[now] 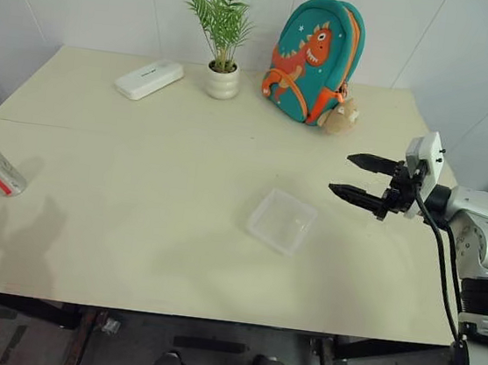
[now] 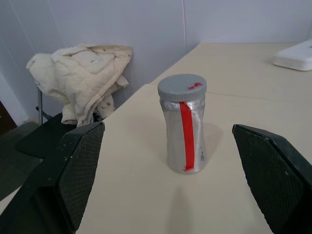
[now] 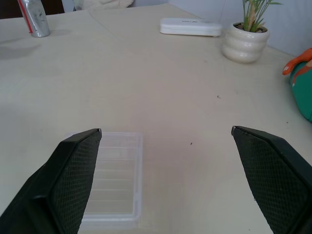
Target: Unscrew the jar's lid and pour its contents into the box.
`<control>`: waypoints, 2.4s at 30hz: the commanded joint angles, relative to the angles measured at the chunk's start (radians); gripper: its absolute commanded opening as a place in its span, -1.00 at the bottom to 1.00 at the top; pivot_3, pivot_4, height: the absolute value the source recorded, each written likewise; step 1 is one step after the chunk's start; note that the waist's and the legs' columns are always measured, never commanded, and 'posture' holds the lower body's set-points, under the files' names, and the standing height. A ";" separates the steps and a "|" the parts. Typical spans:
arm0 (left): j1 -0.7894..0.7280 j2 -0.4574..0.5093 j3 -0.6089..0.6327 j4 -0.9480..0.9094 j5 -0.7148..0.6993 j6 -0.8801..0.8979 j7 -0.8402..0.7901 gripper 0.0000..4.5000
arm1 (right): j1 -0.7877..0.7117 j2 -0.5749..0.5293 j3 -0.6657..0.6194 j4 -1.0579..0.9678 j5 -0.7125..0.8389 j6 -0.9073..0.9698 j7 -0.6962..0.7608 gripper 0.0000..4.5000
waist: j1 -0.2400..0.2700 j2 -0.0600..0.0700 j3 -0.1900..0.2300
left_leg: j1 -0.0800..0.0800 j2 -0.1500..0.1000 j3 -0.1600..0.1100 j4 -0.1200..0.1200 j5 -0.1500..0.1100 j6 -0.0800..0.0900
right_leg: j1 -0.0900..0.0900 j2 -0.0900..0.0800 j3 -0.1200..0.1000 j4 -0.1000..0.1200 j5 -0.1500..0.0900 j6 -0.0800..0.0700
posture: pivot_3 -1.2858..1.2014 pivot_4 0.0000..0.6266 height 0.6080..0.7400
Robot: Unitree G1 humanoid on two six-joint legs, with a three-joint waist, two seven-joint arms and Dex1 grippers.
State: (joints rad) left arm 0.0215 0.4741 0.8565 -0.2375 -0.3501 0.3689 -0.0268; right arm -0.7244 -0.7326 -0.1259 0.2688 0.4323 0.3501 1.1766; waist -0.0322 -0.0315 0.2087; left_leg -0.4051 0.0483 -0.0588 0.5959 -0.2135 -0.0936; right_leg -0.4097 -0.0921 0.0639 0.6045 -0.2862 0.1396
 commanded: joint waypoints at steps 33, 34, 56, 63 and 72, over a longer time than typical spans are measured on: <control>-0.309 0.008 -0.190 0.464 0.154 -0.303 0.166 0.99 | 0.072 0.132 0.028 -0.253 0.054 0.001 -0.127 1.00 | 0.003 0.000 0.000 | 0.000 0.000 -0.001 0.002 0.000 0.000 | 0.000 0.001 0.000 0.003 0.005 0.010 | 0.03 -0.52 1.00; -0.327 0.022 -0.201 0.494 0.156 -0.313 0.155 0.99 | 0.073 0.139 0.032 -0.255 0.053 -0.001 -0.129 1.00 | 0.002 0.000 0.000 | 0.000 0.000 0.000 0.001 0.000 0.000 | 0.000 0.001 0.000 0.003 0.005 0.010 | 0.03 -0.52 1.00; -0.534 0.182 -0.249 0.884 0.158 -0.408 0.152 0.99 | 0.069 0.189 0.035 -0.254 0.036 -0.040 -0.156 1.00 | 0.004 0.000 0.000 | 0.000 0.000 -0.001 0.000 0.000 -0.001 | 0.000 0.001 0.000 0.006 0.006 0.011 | 0.03 -0.52 1.00; -0.591 0.231 -0.269 1.020 0.165 -0.458 0.152 0.99 | 0.064 0.183 0.034 -0.260 0.036 -0.039 -0.169 1.00 | 0.003 0.000 0.000 | 0.001 0.000 -0.001 0.000 0.001 -0.001 | 0.000 0.001 0.000 0.006 0.005 0.011 | 0.03 -0.52 1.00; -0.661 0.275 -0.306 1.163 0.165 -0.511 0.122 0.99 | 0.050 0.182 0.036 -0.249 0.028 -0.042 -0.176 1.00 | 0.003 0.000 0.000 | 0.001 0.000 0.000 0.000 0.001 -0.001 | -0.001 0.001 -0.001 0.006 0.005 0.011 | 0.03 -0.52 1.00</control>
State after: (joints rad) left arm -0.6252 0.7214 0.5538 0.9204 -0.1918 -0.1141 0.1002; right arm -0.6514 -0.5421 -0.0762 0.0413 0.4523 0.3275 1.0067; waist -0.0291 -0.0317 0.2085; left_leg -0.4045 0.0484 -0.0591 0.5961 -0.2130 -0.0946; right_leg -0.4103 -0.0913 0.0634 0.6102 -0.2808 0.1504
